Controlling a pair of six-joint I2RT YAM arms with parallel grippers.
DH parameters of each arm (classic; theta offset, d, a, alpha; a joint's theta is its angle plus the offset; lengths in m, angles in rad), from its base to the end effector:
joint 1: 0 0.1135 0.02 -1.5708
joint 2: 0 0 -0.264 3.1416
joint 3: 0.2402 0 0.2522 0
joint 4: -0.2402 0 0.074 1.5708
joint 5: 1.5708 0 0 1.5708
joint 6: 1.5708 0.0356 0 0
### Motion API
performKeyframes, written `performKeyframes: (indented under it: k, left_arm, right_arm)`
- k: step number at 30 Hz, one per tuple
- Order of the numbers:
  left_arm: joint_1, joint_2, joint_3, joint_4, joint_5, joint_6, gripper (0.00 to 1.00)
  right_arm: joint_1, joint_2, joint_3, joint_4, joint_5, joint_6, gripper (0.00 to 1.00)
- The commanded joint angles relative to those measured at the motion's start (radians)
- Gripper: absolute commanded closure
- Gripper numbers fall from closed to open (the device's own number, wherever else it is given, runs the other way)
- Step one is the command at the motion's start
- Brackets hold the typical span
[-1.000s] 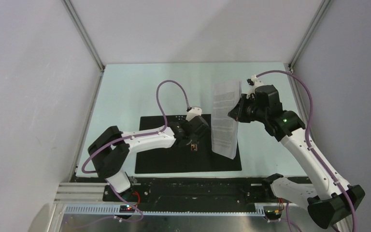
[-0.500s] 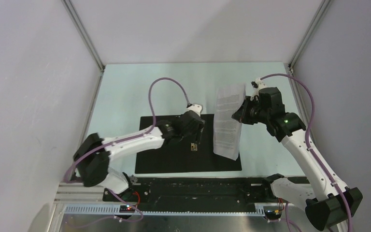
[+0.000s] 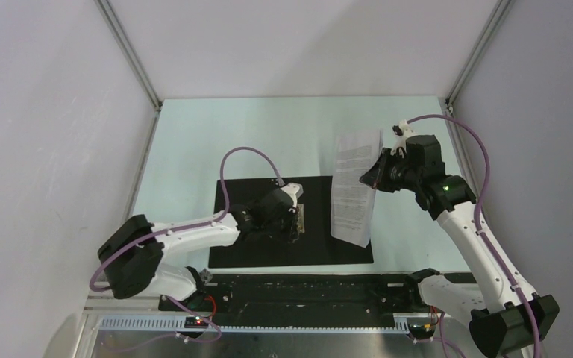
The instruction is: Put the files into the folder
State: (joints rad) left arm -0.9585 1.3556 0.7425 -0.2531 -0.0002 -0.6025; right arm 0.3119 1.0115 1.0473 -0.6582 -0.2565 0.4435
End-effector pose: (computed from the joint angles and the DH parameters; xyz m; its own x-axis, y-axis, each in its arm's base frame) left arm 0.1549 -0.2205 0.1960 -0.8245 0.1879 -0.5338 0.4260 0.8269 -0.3669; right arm 0.1977 0.0732 0.3428 -0.7127 0.2063 -0.6704 -0.2072 0.8512 0.4822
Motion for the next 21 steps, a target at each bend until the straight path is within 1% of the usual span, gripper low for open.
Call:
performKeyframes:
  k: [1,2,7,10,13,18,21]
  left_arm:
    - [0.031,0.045,-0.022,0.209,0.079,-0.085,1.00]
    - [0.038,0.053,-0.023,0.236,0.081,-0.099,1.00]
    - [0.121,0.101,-0.001,0.247,0.046,-0.106,1.00]
    - [0.167,0.145,0.038,0.247,0.035,-0.094,1.00]
    - [0.201,0.193,0.087,0.233,0.035,-0.065,1.00]
    - [0.230,0.293,0.191,0.179,0.026,-0.038,1.00]
    - [0.246,0.312,0.229,0.156,0.022,-0.021,1.00]
  right_arm:
    - [-0.004,-0.024,0.008,0.060,-0.083,0.033,1.00]
    - [-0.006,-0.023,0.008,0.065,-0.096,0.048,1.00]
    - [-0.040,-0.001,0.007,0.073,-0.215,0.088,1.00]
    - [-0.113,0.049,-0.006,0.039,-0.260,0.069,1.00]
    - [-0.172,0.094,-0.049,0.052,-0.306,0.060,1.00]
    - [-0.189,0.220,-0.127,0.057,-0.173,-0.002,1.00]
    - [-0.190,0.280,-0.175,0.080,-0.100,-0.016,1.00]
